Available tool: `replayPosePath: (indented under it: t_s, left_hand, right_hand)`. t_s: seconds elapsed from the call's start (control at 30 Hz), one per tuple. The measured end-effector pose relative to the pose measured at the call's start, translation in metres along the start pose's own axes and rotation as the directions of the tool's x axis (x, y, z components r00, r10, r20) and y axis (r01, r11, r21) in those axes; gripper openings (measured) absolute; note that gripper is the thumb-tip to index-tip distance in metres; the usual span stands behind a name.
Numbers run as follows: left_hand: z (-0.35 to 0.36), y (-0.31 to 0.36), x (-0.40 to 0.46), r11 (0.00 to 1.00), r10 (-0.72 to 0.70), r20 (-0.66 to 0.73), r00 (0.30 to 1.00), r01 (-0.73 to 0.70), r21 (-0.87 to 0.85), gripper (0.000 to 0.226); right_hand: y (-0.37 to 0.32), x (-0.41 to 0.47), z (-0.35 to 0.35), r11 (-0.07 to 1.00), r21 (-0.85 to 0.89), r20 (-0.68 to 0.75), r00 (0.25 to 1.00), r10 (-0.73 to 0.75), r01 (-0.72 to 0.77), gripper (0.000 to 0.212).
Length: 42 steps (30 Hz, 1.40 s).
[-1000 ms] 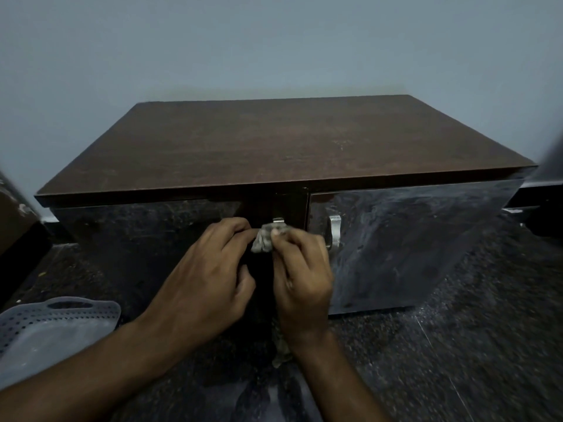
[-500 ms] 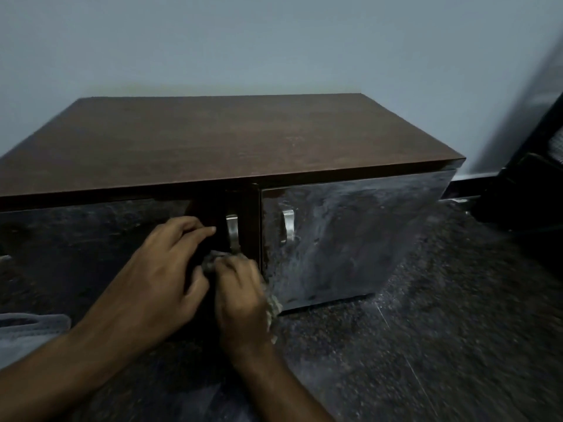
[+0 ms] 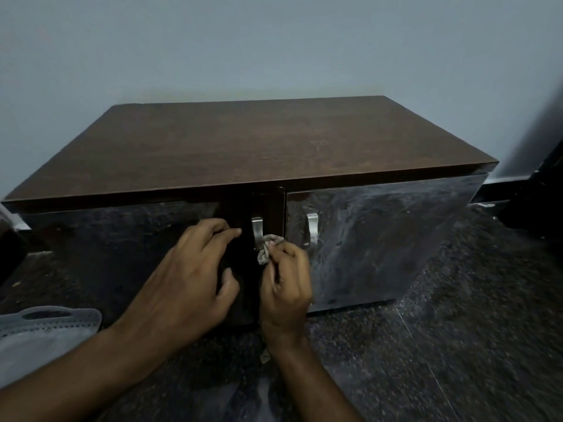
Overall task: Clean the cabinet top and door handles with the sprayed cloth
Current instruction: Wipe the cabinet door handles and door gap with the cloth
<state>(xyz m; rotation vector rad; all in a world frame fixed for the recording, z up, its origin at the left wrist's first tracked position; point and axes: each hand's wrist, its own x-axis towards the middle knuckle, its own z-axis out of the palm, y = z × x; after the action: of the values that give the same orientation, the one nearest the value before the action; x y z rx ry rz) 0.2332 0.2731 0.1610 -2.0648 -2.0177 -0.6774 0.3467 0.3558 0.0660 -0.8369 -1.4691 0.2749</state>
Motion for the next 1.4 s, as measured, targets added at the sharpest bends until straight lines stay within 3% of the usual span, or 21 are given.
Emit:
replayPosePath:
  t_s: [0.17, 0.4, 0.53, 0.67, 0.77, 0.97, 1.2, 1.3, 1.4]
  left_hand:
    - [0.002, 0.002, 0.0, 0.999, 0.011, -0.002, 1.0, -0.011, 0.054, 0.055]
    - [0.006, 0.01, 0.008, 0.988, 0.052, -0.002, 0.999, -0.051, 0.148, 0.051]
    - [0.004, 0.005, 0.007, 0.983, 0.082, 0.013, 0.997, -0.083, 0.163, 0.05]
    - [0.003, 0.004, 0.009, 0.979, 0.133, -0.003, 0.991, -0.131, 0.157, 0.047]
    - [0.002, 0.006, 0.012, 0.979, 0.16, -0.033, 0.987, -0.154, 0.13, 0.041]
    - [-0.002, 0.014, 0.018, 0.976, 0.211, -0.13, 0.969, -0.2, 0.091, 0.036]
    - [-0.002, 0.014, 0.022, 0.948, 0.299, -0.119, 0.947, -0.28, 0.149, 0.042]
    - [-0.002, 0.016, 0.024, 0.941, 0.311, -0.103, 0.945, -0.291, 0.176, 0.048]
    - [-0.004, 0.017, 0.027, 0.927, 0.339, -0.087, 0.937, -0.316, 0.201, 0.051]
  right_hand:
    - [0.002, -0.015, -0.009, 0.995, -0.033, 0.07, 0.993, 0.096, -0.094, 0.018]
    - [-0.039, 0.052, -0.032, 0.984, -0.147, -0.07, 0.991, -0.111, 0.1, 0.01]
    - [-0.033, 0.064, -0.029, 0.927, -0.315, -0.018, 0.975, -0.219, 0.202, 0.009]
    - [-0.016, 0.043, -0.034, 0.882, -0.428, 0.022, 0.978, -0.208, 0.197, 0.006]
    - [-0.012, 0.039, -0.035, 0.897, -0.397, 0.041, 0.98, -0.193, 0.194, 0.009]
    - [-0.023, 0.065, -0.031, 0.928, -0.319, -0.107, 0.965, -0.239, 0.194, 0.012]
    - [-0.02, 0.056, -0.033, 0.941, -0.292, -0.032, 0.981, -0.19, 0.173, 0.009]
    - [-0.027, 0.078, -0.036, 0.951, -0.267, -0.148, 0.968, -0.201, 0.156, 0.008]
    - [-0.021, 0.089, -0.041, 0.977, -0.214, -0.288, 0.954, -0.083, 0.02, 0.005]
